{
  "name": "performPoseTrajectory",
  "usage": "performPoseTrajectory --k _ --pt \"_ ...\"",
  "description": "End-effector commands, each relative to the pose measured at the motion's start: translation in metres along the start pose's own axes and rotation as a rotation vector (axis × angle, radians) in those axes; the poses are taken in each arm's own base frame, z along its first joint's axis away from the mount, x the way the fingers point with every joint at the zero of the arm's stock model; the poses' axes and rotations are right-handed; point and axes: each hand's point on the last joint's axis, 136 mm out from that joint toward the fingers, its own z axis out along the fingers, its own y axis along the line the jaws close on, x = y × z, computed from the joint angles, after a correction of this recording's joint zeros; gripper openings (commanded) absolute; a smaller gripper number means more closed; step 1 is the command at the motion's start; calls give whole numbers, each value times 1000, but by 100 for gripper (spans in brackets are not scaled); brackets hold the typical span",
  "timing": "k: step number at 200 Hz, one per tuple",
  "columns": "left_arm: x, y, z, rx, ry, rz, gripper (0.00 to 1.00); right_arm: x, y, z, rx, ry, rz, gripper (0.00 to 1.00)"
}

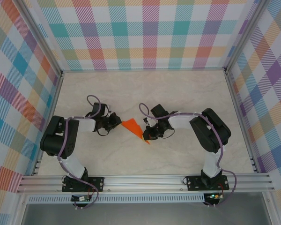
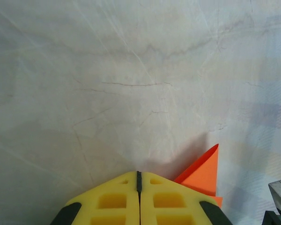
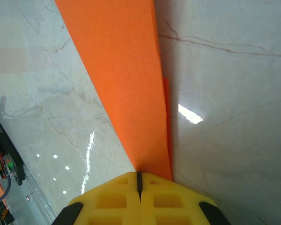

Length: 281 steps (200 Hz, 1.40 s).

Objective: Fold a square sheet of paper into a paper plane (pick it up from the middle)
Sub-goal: Fold the wing for the fifth time at the center of the table.

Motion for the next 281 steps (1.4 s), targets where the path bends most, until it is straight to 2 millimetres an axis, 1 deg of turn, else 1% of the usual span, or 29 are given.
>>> performPoseTrajectory --k 1,22,38,53,69,81,93,108,145,175,206,245,269,281 --pt "-14 -19 -24 37 -63 45 5 57 -74 14 285 160 140 1" --pt "-1 -41 -36 83 -69 83 6 43 -56 6 240 126 113 1" --pt "13 -52 -38 100 -58 99 6 29 -38 -1 195 91 78 2" --pt "29 -61 -33 114 -32 109 5 14 -18 -10 144 48 36 3" --pt "46 -70 -22 132 3 131 5 -2 6 -18 74 9 -10 4" --pt "58 -75 -13 128 31 151 5 -12 19 -22 39 -10 -29 4" --pt "65 -74 -3 114 51 163 4 -19 25 -24 24 -23 -37 5" --pt "71 -73 8 109 69 158 4 -25 27 -24 23 -32 -42 5" --pt "78 -64 26 81 105 145 3 -33 30 -19 28 -36 -59 4" --pt "78 -59 31 54 108 137 2 -38 32 -11 38 -28 -76 4" --pt "78 -52 32 22 111 131 2 -38 26 -1 55 -3 -80 4" --pt "83 -36 37 -53 136 124 2 -28 18 9 67 46 -79 4" --pt "86 -23 39 -102 148 110 2 -13 9 9 85 79 -83 3" --pt "88 -16 39 -133 150 103 1 -3 4 8 94 97 -86 2"
